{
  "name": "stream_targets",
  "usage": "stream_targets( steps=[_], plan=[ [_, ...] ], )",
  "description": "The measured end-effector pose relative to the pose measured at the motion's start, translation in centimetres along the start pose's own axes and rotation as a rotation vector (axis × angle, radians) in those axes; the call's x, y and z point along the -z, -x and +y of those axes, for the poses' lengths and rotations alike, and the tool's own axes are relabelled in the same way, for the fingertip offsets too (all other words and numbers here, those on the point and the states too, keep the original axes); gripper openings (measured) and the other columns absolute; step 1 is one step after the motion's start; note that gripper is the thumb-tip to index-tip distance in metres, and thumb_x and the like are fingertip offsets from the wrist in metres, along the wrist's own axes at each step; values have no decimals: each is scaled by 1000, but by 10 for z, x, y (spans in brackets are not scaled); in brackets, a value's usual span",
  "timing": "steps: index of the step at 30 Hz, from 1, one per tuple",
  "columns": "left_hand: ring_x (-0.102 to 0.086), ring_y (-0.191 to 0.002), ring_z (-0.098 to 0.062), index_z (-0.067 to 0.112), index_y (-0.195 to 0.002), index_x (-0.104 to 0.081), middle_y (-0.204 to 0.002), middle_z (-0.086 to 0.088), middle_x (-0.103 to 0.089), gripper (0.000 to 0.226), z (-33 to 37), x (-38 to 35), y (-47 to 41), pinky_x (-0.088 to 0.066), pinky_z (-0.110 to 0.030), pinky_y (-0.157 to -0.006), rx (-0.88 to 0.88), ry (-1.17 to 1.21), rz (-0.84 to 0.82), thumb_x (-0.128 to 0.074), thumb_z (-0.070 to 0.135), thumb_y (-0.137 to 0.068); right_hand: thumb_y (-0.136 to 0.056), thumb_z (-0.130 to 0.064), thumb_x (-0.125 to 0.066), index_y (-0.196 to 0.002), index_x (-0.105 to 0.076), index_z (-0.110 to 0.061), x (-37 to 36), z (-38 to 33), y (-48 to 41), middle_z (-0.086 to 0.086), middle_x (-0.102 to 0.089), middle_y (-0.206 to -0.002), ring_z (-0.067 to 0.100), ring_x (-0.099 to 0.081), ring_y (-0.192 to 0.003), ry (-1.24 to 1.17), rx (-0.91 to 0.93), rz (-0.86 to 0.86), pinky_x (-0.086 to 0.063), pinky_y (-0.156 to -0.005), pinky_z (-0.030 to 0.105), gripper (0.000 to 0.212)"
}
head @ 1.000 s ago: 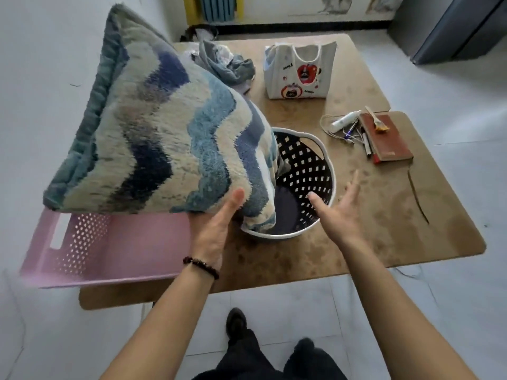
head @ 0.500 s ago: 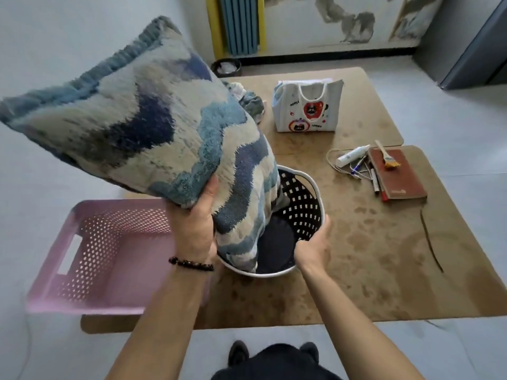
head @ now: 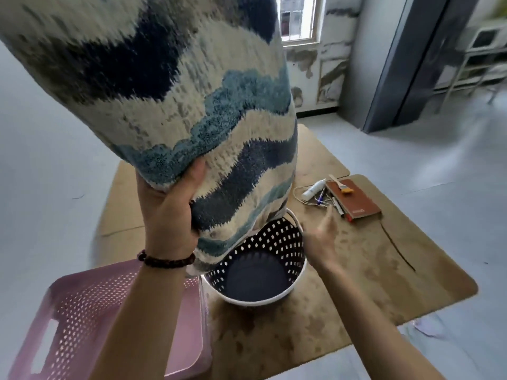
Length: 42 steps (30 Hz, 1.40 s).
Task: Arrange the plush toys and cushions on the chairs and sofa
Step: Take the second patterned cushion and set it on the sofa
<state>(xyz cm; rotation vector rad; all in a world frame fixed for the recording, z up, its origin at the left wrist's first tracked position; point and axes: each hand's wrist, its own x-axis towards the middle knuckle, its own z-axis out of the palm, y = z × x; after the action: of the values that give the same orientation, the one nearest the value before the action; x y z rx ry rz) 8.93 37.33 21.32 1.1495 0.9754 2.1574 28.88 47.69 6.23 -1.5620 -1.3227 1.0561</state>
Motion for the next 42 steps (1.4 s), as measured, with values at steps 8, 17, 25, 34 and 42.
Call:
stream_targets(
  steps=[8,17,25,34,42],
  plan=[
    [-70,-108,-13,24,-111,-72,-109,8,-77,40,33,-33,11,-56,-32,-91,100,322,-317,-82,26,-72,-106,-44,-42,-138,-59,-24,136,-103,107,-19,-66,-129,-7,-59,-121,-378,394,192,-48,-93,14,42],
    [-55,-134,-21,25,-141,-48,-139,5,-62,99,46,-144,155,-46,-45,-109,383,447,-825,-60,85,-64,-33,-80,-87,-120,-60,-31,272,-25,364,-17,-77,-109,6,-72,-106,-284,247,599,-61,-86,26,103],
    [-64,-82,-2,32,-95,-62,-86,11,-68,48,92,-223,378,-50,-35,-82,373,317,-1249,-48,76,-81,-55,-46,-96,-110,-75,-32,335,80,590,-4,-78,-113,16,-73,-108,-375,159,1088,-61,-90,37,61],
    [-65,-69,4,-1,-100,-62,-82,10,-69,78,218,-290,682,-52,-13,-64,523,375,-1492,-74,69,-70,-70,-21,-87,-119,-67,-23,436,170,845,-10,-78,-110,7,-72,-105,-212,21,1557,-57,-89,22,53],
    [-67,-117,-17,11,-130,-62,-121,-1,-73,81,274,-364,901,-44,-45,-111,850,473,-1718,-75,67,-72,-71,-36,-80,-98,-76,-26,539,232,986,-9,-81,-96,9,-76,-93,-290,-148,1888,-58,-89,36,28]
  ],
)
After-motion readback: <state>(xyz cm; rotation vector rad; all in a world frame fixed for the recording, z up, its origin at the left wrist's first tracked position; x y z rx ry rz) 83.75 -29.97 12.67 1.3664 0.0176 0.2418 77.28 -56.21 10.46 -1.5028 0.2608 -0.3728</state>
